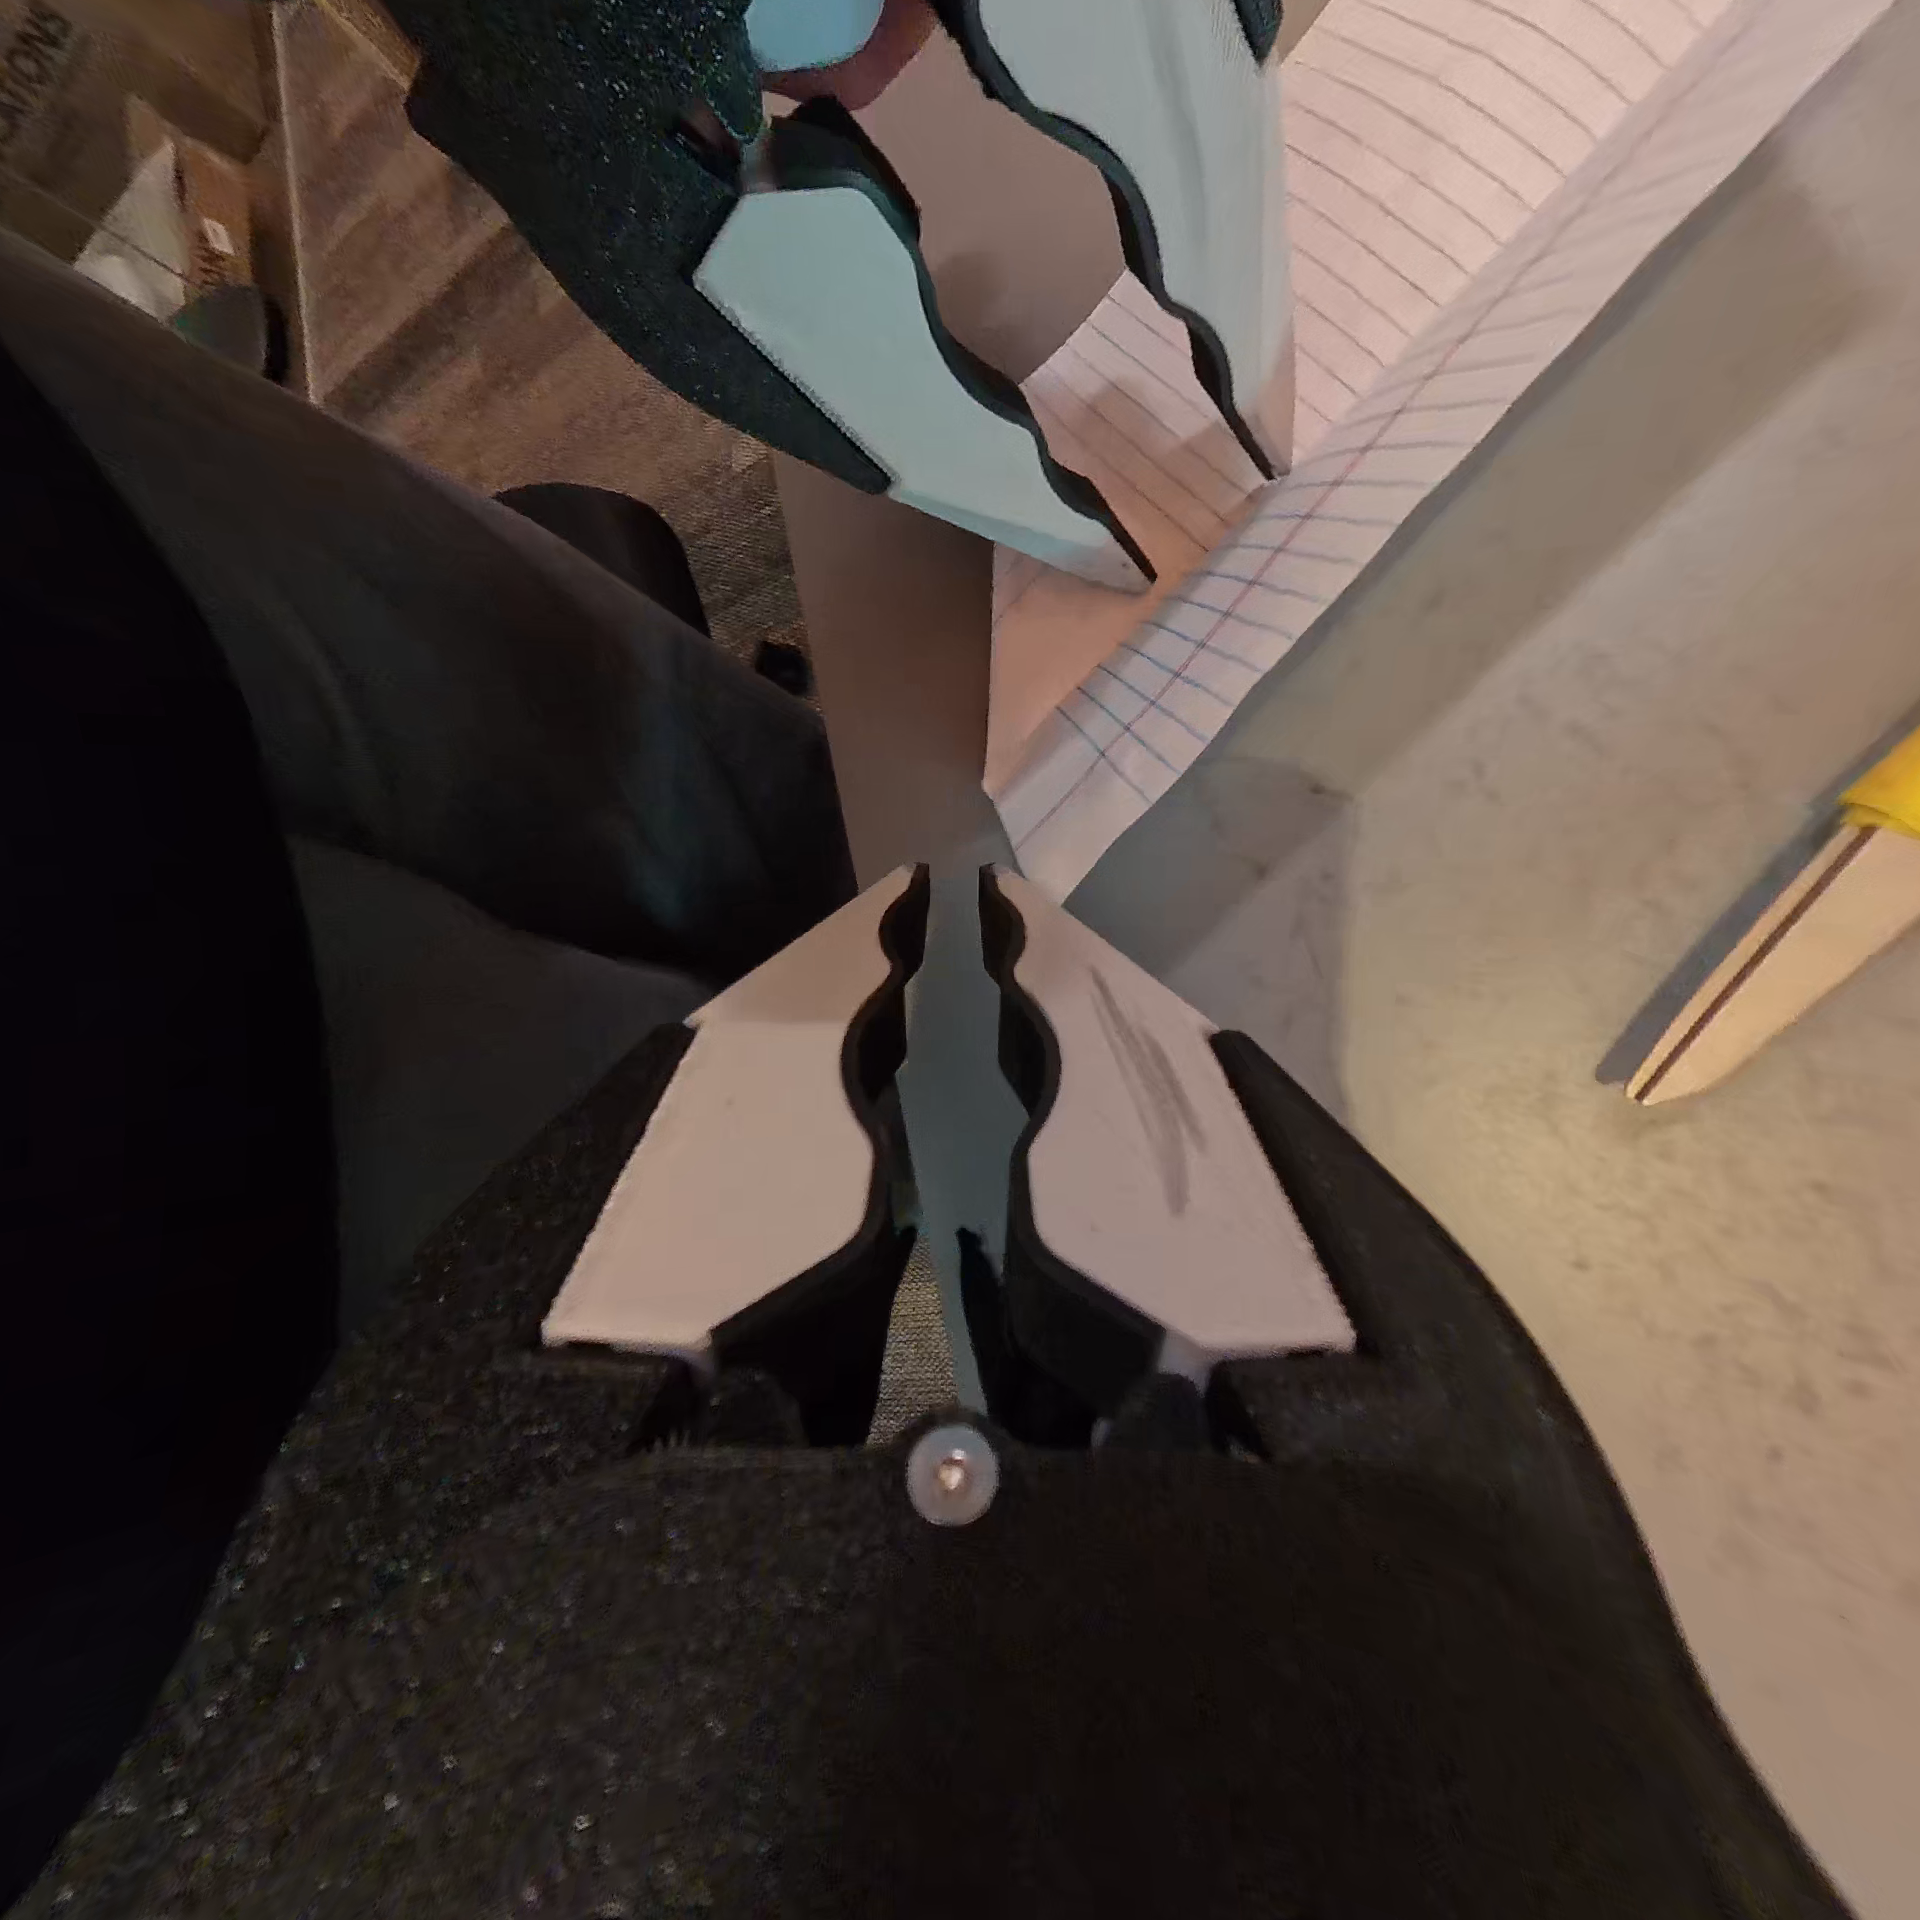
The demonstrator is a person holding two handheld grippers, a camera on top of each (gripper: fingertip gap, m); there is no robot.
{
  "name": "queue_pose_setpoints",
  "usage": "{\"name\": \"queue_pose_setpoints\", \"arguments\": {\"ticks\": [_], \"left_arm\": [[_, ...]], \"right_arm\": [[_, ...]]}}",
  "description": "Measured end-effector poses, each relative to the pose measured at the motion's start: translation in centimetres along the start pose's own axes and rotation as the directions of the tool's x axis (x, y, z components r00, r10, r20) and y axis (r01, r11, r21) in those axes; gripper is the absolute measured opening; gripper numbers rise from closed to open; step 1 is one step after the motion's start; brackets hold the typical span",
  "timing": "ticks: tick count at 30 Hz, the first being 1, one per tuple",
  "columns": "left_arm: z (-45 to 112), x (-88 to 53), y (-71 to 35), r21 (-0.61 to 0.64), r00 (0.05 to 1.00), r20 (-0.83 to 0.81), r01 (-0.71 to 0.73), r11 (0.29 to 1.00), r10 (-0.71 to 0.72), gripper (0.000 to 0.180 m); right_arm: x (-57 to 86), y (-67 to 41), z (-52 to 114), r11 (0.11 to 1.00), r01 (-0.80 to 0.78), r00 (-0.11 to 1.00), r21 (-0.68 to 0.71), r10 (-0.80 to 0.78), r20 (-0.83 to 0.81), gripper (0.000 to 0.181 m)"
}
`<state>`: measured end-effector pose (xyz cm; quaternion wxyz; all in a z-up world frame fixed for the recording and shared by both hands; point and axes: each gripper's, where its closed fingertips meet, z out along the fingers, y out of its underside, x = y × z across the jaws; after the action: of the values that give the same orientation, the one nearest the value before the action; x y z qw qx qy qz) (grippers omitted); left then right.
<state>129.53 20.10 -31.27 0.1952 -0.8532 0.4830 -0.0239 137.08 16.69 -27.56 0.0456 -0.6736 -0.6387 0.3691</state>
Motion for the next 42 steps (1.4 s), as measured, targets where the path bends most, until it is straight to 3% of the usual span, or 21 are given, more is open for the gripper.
{"name": "queue_pose_setpoints", "arguments": {"ticks": [13, 18, 25, 32, 36, 42], "left_arm": [[0.1, -0.1, -0.2, 0.001, 0.997, -0.038, -0.069, 0.998, 0.069, 0.028], [0.1, 0.0, -0.3, 0.002, 0.996, -0.044, -0.074, 0.997, 0.074, 0.026], [0.2, 0.2, -0.3, 0.004, 0.995, -0.048, -0.084, 0.996, 0.084, 0.023], [0.2, 0.2, -0.3, 0.009, 0.995, -0.052, -0.09, 0.996, 0.09, 0.023], [0.2, 0.2, -0.4, 0.009, 0.994, -0.055, -0.092, 0.996, 0.092, 0.022], [0.2, 0.4, -0.4, 0.014, 0.993, -0.058, -0.102, 0.995, 0.102, 0.021]], "right_arm": [[0.8, 0.7, 0.2, 0.993, 0.087, 0.996, -0.083, -0.084, 0.029, 0.006], [-1.4, -1.3, 0.3, 0.997, 0.081, 0.986, 0.005, -0.081, 0.146, 0.003], [-1.2, -2.6, 0.2, 0.997, 0.063, 0.984, 0.055, -0.071, 0.161, 0.002], [-0.4, -3.6, 1.7, 0.988, 0.154, 0.983, 0.034, -0.157, 0.1, 0.001], [1.1, -5.2, 1.6, 0.986, 0.133, 0.991, 0.101, -0.135, 0.013, 0.004], [1.2, -5.4, 1.6, 0.963, 0.254, 0.967, 0.091, -0.252, -0.033, 0.034]]}}
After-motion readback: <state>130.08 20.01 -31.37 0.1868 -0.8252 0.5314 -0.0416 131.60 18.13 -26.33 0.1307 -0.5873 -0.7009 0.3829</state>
